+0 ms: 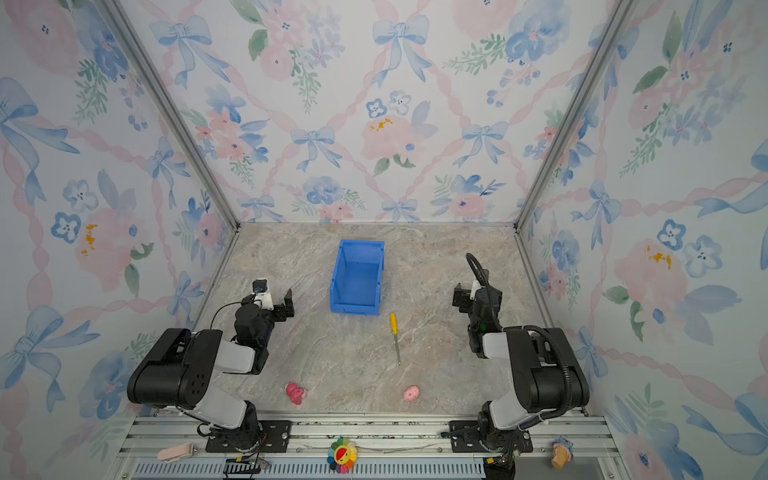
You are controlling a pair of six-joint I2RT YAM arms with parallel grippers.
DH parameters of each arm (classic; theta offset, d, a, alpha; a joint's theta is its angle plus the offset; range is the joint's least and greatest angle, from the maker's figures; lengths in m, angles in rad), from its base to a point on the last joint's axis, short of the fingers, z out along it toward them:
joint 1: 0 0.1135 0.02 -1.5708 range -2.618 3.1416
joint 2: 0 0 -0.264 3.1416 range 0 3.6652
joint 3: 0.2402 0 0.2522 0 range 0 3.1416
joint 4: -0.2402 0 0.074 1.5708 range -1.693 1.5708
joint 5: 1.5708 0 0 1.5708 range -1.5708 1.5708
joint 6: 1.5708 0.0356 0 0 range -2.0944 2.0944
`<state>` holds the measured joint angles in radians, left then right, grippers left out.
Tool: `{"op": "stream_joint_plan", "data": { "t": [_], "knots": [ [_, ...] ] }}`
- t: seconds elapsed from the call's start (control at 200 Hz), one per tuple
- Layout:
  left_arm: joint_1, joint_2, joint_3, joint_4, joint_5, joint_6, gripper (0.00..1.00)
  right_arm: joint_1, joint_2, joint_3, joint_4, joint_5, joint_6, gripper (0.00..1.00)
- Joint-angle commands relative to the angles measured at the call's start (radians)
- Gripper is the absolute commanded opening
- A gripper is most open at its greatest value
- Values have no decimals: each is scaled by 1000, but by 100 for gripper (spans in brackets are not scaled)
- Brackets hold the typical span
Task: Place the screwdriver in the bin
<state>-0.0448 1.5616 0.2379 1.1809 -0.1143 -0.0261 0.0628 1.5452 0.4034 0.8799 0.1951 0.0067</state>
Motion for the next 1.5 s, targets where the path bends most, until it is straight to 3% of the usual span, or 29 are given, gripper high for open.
{"op": "stream_joint_plan", "data": {
  "t": [0.0, 1.495],
  "knots": [
    [4, 2, 9, 14, 11, 7, 98, 9, 3, -14, 32, 14, -1, 97],
    [5, 1, 8, 12, 10, 5, 98, -7, 4, -11, 26, -16, 8, 97]
  ]
}}
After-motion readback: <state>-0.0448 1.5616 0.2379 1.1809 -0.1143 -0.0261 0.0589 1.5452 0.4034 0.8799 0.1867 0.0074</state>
